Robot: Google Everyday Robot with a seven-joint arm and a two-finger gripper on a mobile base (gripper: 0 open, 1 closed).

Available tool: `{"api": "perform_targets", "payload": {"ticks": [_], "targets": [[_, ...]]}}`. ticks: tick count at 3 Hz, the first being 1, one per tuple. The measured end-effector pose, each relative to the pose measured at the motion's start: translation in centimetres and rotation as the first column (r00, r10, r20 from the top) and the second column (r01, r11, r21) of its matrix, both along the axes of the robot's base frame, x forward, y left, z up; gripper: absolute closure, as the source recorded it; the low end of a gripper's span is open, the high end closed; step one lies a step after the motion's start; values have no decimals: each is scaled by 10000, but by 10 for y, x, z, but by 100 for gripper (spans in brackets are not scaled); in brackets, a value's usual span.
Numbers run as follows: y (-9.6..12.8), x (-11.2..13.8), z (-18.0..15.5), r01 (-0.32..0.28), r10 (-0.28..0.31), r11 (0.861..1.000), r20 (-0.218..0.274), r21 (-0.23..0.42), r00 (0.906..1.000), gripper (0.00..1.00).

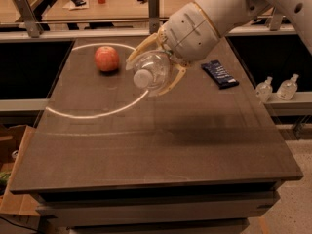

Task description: Knock water bottle over

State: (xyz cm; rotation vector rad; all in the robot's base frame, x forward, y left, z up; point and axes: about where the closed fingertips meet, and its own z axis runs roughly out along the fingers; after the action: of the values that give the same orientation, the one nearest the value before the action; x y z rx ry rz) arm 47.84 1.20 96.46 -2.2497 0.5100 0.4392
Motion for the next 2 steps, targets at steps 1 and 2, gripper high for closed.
{"api": "perform_targets", "payload": {"ticks": [1,2], "targets": [[3,1,-3,72,-72,9998,54,-160,10000,100],[6,2,-11,68,-45,9968,289,-795,9996,100]]}}
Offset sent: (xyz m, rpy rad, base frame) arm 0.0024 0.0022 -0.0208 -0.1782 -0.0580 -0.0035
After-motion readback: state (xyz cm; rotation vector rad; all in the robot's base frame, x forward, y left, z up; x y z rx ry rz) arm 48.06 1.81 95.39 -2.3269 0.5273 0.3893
